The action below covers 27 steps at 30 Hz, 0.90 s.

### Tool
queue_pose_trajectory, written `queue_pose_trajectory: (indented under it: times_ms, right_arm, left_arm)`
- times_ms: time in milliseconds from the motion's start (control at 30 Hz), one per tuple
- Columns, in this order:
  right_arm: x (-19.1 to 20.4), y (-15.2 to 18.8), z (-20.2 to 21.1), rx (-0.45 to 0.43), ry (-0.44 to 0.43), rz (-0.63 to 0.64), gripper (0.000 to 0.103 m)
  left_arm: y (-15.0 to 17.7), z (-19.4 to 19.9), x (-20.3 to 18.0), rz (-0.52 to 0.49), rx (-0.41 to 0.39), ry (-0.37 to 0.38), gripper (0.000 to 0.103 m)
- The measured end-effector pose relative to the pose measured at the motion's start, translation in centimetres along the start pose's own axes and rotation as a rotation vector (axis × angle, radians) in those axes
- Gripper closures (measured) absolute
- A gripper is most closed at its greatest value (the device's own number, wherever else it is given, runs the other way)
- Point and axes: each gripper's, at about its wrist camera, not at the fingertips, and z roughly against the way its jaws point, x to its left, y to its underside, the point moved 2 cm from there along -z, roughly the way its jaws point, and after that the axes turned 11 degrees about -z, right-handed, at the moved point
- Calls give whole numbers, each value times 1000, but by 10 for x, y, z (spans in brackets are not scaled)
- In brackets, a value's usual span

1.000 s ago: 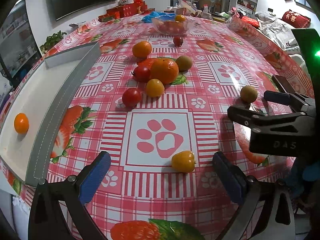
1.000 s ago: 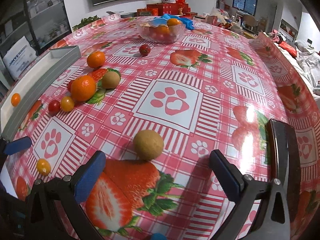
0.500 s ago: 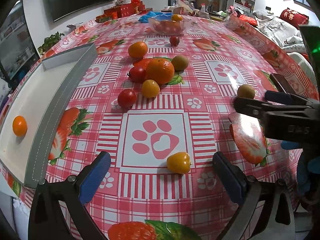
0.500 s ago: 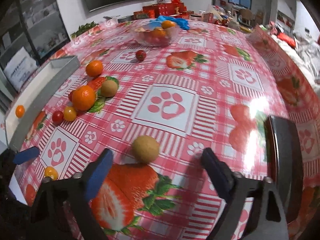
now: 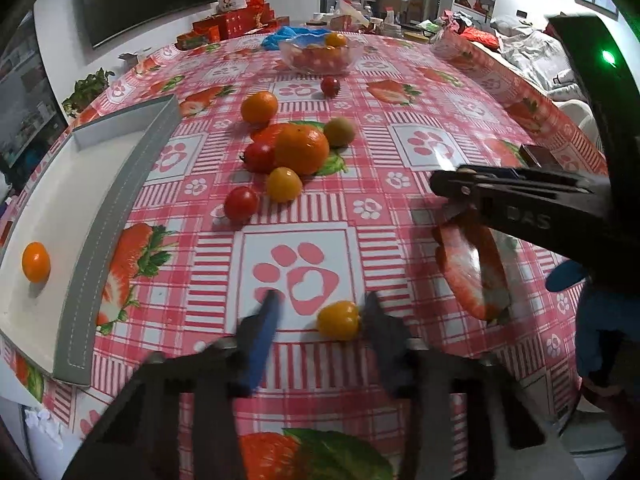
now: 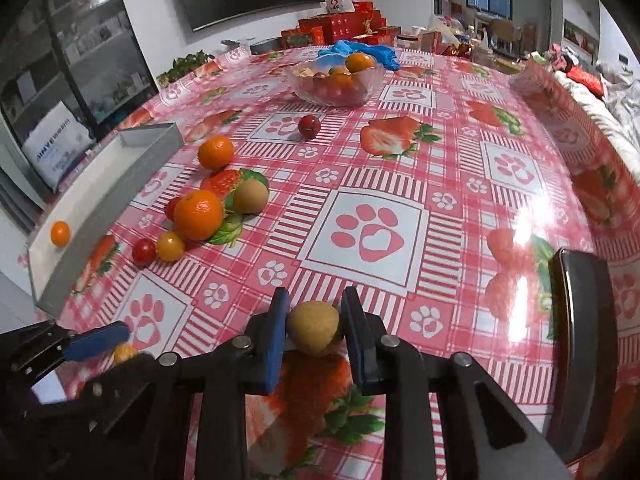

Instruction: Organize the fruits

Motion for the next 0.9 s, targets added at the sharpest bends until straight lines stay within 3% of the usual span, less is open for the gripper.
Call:
queue_pose_trajectory:
  times_ms: [100, 400, 900]
  right_arm:
    - [1, 1, 3, -2, -8, 0, 73]
    - [8, -1, 9, 2, -30, -7, 73]
    - [23, -12, 12, 8, -50, -5, 73]
  left_arm:
    - [0, 0, 8, 20, -3, 28, 82]
    - [3, 8, 18, 40, -17, 68, 82]
    - [1, 25, 48, 78, -62, 55, 82]
